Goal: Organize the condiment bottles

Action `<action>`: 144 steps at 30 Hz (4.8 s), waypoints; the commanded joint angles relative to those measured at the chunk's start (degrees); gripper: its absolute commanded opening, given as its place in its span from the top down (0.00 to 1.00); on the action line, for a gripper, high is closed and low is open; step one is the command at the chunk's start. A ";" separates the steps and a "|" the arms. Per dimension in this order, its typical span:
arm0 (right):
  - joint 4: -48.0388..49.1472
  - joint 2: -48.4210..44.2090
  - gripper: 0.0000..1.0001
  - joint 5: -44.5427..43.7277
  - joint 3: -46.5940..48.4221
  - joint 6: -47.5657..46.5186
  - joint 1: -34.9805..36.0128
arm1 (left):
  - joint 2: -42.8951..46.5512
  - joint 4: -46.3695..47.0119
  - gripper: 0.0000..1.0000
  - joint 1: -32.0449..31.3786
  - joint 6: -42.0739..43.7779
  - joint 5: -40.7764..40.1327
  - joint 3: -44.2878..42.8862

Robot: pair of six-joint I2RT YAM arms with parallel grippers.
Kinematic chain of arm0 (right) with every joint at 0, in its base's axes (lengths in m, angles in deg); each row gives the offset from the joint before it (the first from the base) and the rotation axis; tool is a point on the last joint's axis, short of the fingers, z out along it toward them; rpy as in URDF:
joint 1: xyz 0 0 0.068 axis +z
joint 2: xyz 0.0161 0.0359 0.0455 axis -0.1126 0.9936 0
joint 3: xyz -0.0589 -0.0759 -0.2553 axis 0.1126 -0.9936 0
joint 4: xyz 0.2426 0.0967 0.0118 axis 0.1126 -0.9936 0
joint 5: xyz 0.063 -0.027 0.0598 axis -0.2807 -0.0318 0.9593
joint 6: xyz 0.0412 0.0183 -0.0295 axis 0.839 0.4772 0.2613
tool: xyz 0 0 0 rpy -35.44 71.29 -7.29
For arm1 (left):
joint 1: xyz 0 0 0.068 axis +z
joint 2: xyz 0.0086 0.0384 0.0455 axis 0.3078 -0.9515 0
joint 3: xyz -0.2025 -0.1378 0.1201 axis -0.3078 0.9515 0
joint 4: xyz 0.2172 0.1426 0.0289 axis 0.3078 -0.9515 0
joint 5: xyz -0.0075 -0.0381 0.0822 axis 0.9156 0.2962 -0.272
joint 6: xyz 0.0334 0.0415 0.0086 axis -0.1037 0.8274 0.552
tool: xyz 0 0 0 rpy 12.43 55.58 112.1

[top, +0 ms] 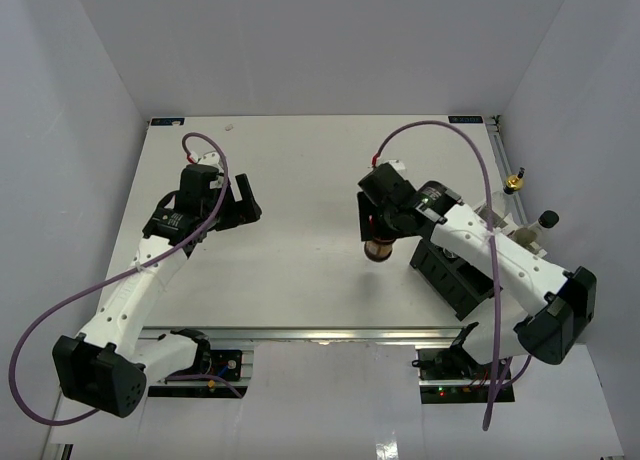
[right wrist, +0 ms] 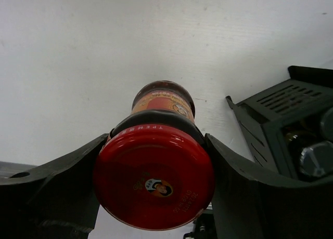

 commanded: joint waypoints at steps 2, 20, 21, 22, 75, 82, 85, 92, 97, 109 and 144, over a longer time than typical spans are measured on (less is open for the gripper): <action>-14.27 -1.87 0.92 -13.00 16.09 14.19 0.17 | 1.34 0.53 0.02 0.36 0.09 2.94 -0.49; -19.99 -20.17 0.92 -16.30 11.15 15.97 -17.10 | 2.30 0.53 0.02 0.36 -0.06 5.73 0.27; -19.99 -21.08 0.92 -16.31 10.42 15.26 -18.36 | 2.30 0.53 0.02 0.36 -0.14 5.90 0.27; -19.94 -22.28 0.92 -15.96 9.62 14.51 -19.71 | 2.20 0.68 0.02 0.36 -0.14 6.20 0.32; -13.75 -37.04 0.72 -18.87 -21.41 21.78 -25.67 | 0.89 1.06 0.02 0.36 1.54 7.17 3.06; -11.72 -37.05 0.43 -19.39 -23.61 22.19 -25.76 | 0.37 0.97 0.02 0.36 1.53 7.00 2.03; -10.90 -37.13 0.42 -19.58 -24.70 21.99 -25.69 | 0.56 0.91 0.02 0.36 1.51 6.35 1.76; -8.78 -37.32 0.25 -20.00 -26.30 21.87 -25.70 | 0.31 0.60 0.02 0.36 1.09 6.12 0.42; -7.88 -37.73 0.23 -20.51 -26.46 20.72 -25.74 | 0.59 0.49 0.02 0.36 1.00 5.95 0.43; -5.55 -36.35 0.19 -16.91 -19.08 12.24 -25.76 | 0.04 1.78 0.02 0.36 0.95 8.22 -1.03; 31.95 -20.28 0.10 25.00 -7.13 -14.16 -8.04 | 13.11 13.46 0.02 0.36 0.95 29.43 -4.17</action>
